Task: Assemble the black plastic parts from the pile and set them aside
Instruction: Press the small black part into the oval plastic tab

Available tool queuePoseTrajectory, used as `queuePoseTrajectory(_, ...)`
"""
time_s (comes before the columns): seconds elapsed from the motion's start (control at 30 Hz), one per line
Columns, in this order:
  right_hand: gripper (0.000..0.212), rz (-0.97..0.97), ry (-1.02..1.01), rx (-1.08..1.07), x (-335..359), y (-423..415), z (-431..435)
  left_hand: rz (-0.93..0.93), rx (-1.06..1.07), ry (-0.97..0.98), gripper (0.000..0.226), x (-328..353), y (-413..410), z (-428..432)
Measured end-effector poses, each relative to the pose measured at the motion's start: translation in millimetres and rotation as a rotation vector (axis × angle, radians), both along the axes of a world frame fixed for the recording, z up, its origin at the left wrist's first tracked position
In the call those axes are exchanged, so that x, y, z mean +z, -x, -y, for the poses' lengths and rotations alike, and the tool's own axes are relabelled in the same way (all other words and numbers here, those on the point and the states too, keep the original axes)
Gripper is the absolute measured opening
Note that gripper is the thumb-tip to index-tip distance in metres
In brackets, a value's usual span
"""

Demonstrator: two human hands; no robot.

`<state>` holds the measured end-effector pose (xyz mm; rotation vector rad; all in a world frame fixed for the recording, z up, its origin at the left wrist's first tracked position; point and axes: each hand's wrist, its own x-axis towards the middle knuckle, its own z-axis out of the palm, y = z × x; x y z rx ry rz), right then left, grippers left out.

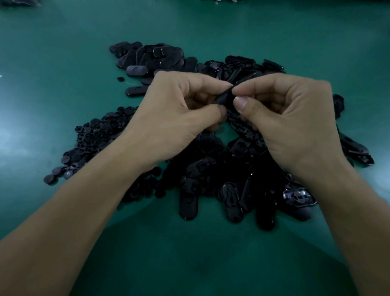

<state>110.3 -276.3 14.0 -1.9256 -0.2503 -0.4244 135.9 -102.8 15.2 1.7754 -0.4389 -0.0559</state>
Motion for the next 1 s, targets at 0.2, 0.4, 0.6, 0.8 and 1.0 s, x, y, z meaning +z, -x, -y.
queuePoseTrajectory(0.2, 0.026, 0.000, 0.088, 0.011, 1.7, 2.6, -0.8, 0.009, -0.018, -0.065, 0.028, -1.8, -0.9, -1.1)
queuePoseTrajectory(0.4, 0.027, -0.042, 0.193, -0.044, 5.9, 6.3, -1.3, 0.060, 0.013, -0.150, 0.026, -5.6, 1.1, 2.0)
queuePoseTrajectory(0.6, 0.035, -0.069, 0.226, -0.148, 1.8, 8.2, -5.8, 0.114, 0.081, -0.194, 0.026, -7.5, 2.7, 4.1)
queuePoseTrajectory(0.8, 0.035, -0.049, 0.225, -0.124, -0.1, 8.6, -9.0, 0.146, 0.075, -0.240, 0.026, -6.1, 1.5, 2.2)
queuePoseTrajectory(1.0, 0.029, -0.018, 0.361, -0.104, -0.7, 10.5, -10.4, 0.233, 0.063, -0.334, 0.025, -4.4, 5.2, 3.8)
